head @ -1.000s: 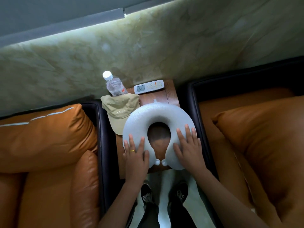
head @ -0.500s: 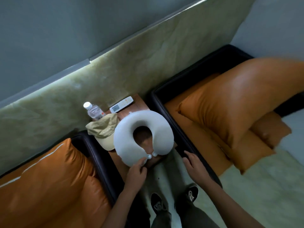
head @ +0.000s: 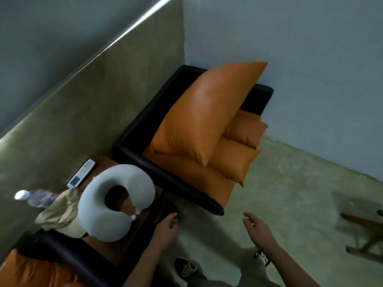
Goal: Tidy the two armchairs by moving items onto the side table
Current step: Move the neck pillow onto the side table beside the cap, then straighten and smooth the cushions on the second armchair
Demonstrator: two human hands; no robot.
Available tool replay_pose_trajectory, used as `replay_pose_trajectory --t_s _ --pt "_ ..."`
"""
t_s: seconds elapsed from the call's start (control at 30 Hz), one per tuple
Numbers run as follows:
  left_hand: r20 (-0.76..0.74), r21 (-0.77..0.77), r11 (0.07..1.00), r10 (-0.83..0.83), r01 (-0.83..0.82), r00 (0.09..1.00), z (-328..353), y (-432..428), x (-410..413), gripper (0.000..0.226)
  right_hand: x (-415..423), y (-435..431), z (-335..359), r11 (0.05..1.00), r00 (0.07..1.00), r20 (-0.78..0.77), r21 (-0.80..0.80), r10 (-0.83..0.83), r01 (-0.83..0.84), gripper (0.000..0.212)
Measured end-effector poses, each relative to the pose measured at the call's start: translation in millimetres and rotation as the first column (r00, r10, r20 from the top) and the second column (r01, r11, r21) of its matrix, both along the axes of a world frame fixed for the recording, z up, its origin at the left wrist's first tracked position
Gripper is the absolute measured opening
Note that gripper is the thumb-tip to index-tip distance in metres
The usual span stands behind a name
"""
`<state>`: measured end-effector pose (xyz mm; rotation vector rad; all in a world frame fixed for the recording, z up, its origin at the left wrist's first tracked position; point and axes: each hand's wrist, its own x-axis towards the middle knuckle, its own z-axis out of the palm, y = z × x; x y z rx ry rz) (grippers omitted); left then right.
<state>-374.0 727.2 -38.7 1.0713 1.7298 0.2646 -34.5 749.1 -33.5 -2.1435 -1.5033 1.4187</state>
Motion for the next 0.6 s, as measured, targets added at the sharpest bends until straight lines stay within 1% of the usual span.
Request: replay_pose_trajectory --t_s 0.1,0.2,0.3,0.37,0.5,0.6 --pt "0.016 -0.016 1.000 -0.007 0.007 1.000 2 22 46 0.049 52 3 4 0.998 0.998 -0.014 -0.014 -0.065 0.064 0.040" --pt "0.011 -0.016 1.000 -0.006 0.006 1.000 8 39 96 0.047 104 16 12 0.996 0.996 -0.024 -0.003 -0.085 0.085 0.040" --pt "-0.012 -0.019 1.000 -0.021 0.020 1.000 11 49 143 0.046 144 43 21 0.998 0.997 -0.047 0.023 -0.060 0.061 0.039" --pt "-0.033 -0.012 1.000 -0.025 0.025 0.999 4 61 189 0.046 182 67 23 0.999 0.998 -0.060 0.035 -0.026 0.028 0.040" --pt "-0.046 -0.053 0.999 -0.008 0.005 0.999 1 75 231 0.046 215 104 32 0.997 0.996 -0.083 0.071 -0.013 0.019 0.041" --pt "-0.040 -0.026 0.999 0.030 -0.031 0.999 4 91 265 0.044 242 129 33 0.998 0.997 -0.081 0.069 -0.004 0.010 0.041"
